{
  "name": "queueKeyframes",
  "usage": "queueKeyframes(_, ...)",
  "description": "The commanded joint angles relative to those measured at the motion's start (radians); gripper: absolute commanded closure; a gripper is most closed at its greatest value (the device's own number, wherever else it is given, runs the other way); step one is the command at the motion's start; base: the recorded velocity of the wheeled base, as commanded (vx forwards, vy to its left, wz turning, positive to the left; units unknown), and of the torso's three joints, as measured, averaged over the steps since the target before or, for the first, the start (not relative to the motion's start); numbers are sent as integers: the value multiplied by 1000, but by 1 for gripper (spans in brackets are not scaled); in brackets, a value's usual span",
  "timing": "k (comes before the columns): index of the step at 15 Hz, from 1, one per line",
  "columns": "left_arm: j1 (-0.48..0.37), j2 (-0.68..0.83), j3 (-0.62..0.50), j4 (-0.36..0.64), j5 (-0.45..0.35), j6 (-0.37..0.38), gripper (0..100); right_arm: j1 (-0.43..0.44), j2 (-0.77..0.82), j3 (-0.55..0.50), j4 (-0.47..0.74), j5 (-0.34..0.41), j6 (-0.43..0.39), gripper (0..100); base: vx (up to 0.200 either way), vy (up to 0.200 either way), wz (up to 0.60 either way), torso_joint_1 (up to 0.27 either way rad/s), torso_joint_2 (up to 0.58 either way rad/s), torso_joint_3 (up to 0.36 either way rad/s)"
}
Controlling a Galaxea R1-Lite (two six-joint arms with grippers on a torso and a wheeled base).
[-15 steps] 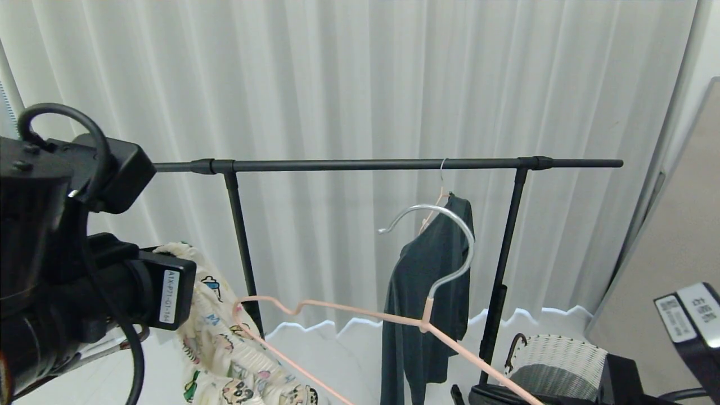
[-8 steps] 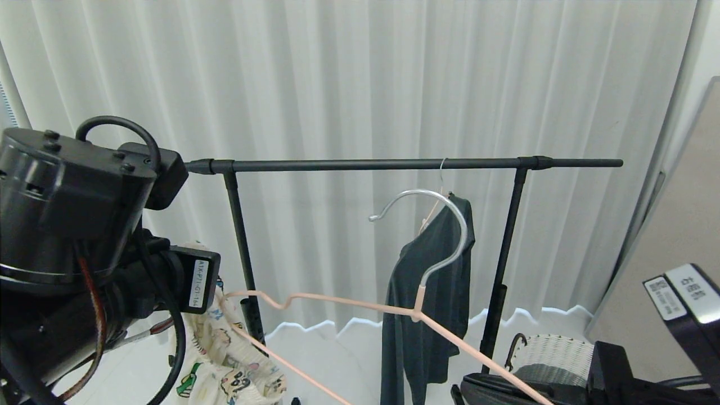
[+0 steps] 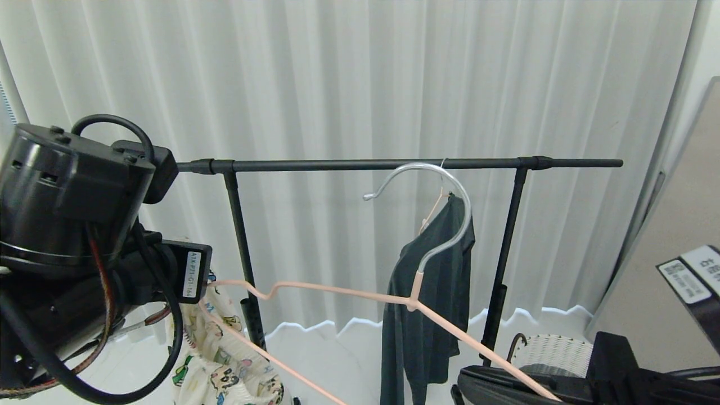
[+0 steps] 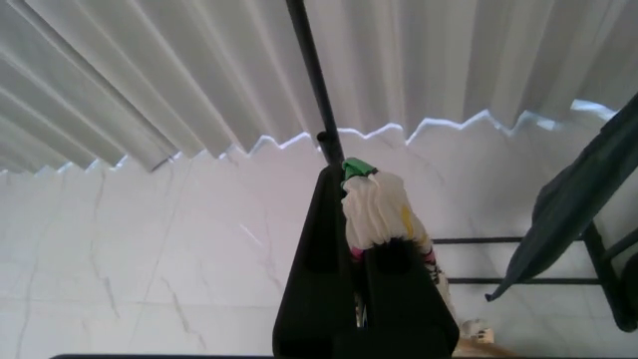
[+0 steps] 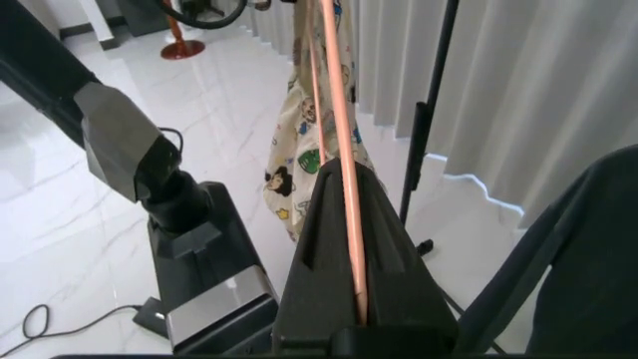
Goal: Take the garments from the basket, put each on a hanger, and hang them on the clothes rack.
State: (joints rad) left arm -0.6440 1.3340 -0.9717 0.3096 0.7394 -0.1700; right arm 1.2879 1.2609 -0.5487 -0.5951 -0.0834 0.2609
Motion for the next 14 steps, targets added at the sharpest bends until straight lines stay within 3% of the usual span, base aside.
queueKeyframes(1, -6, -6, -7, 0, 0, 0, 100, -4, 14, -2, 0, -2, 0, 100, 0, 0, 0, 0, 0, 0)
queueKeyframes(6, -36, -15, -13, 0, 6, -2, 100, -16, 94, -33, -18, -2, 1, 100, 0, 0, 0, 0, 0, 0)
queueKeyframes(9, -78, -22, -13, 0, 8, -2, 100, -44, 199, -56, -155, -6, -2, 100, 0, 0, 0, 0, 0, 0)
queueKeyframes(14, -160, -42, -22, 0, 8, -2, 100, -45, 279, -102, -190, -10, -3, 100, 0, 0, 0, 0, 0, 0)
